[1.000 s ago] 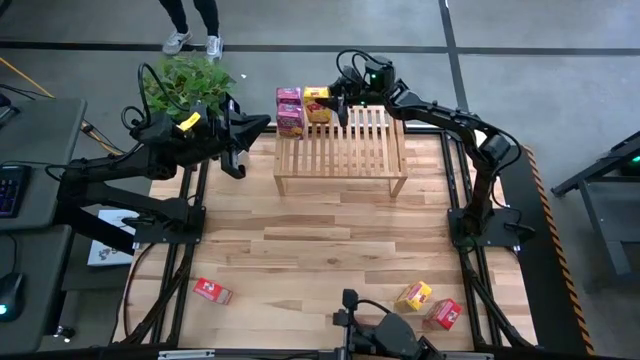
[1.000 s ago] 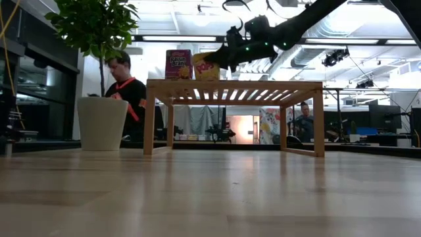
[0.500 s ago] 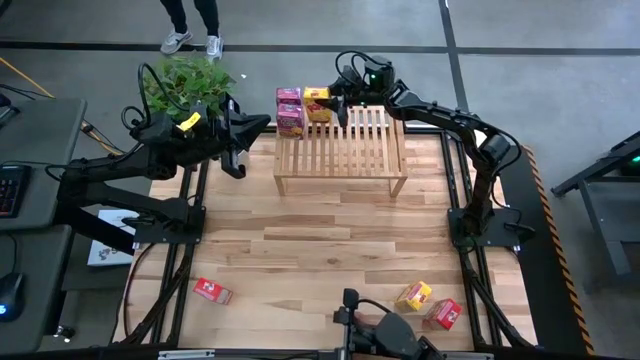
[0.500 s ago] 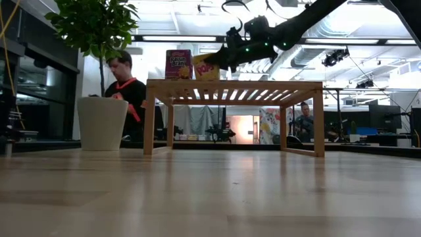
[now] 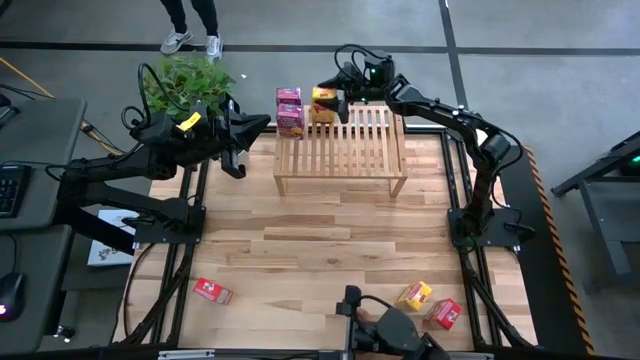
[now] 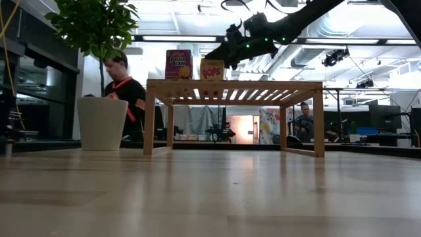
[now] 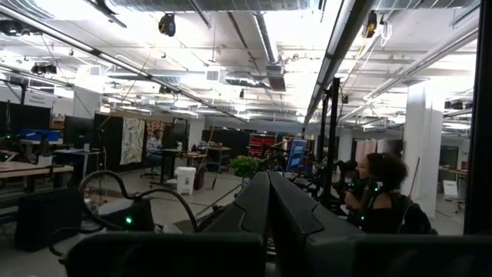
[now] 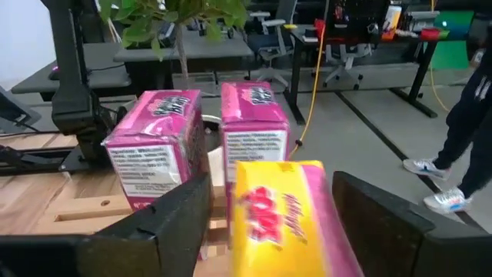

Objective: Stack cereal on shelf
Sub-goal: Put the left yellow cereal box on the shelf, then put the yellow cereal box aligned with the other yellow cereal box on the shelf

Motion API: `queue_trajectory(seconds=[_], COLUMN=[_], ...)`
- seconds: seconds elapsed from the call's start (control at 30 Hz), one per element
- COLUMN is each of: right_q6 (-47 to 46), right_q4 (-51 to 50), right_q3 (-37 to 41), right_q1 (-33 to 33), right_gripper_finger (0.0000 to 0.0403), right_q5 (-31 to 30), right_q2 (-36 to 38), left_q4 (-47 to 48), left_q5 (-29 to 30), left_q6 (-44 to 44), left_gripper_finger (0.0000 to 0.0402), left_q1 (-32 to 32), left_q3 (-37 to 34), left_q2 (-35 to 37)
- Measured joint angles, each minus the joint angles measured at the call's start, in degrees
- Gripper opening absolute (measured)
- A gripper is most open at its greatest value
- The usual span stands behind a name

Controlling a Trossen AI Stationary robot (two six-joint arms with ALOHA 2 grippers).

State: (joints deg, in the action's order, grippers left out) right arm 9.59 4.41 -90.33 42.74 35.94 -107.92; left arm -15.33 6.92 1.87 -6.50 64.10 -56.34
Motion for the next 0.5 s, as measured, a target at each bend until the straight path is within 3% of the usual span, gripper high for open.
queue_trajectory(seconds=[0.1, 0.5], right_q6=[0.78, -8.58], right_q4=[-2.97, -6.4], right_q3=[-1.37, -8.16], right_q1=[0.9, 3.56], right_gripper_finger=[0.027, 0.0271], right_q5=[1.24, 16.0], right_q2=[0.0, 2.53], left_q4=[0.0, 0.26], left_q5=[0.0, -0.05], left_q6=[-0.01, -0.02], left_gripper_finger=[0.0001, 0.0001], left_q1=[0.0, 0.0], left_q3=[0.0, -0.02], left_q2=[0.0, 0.0])
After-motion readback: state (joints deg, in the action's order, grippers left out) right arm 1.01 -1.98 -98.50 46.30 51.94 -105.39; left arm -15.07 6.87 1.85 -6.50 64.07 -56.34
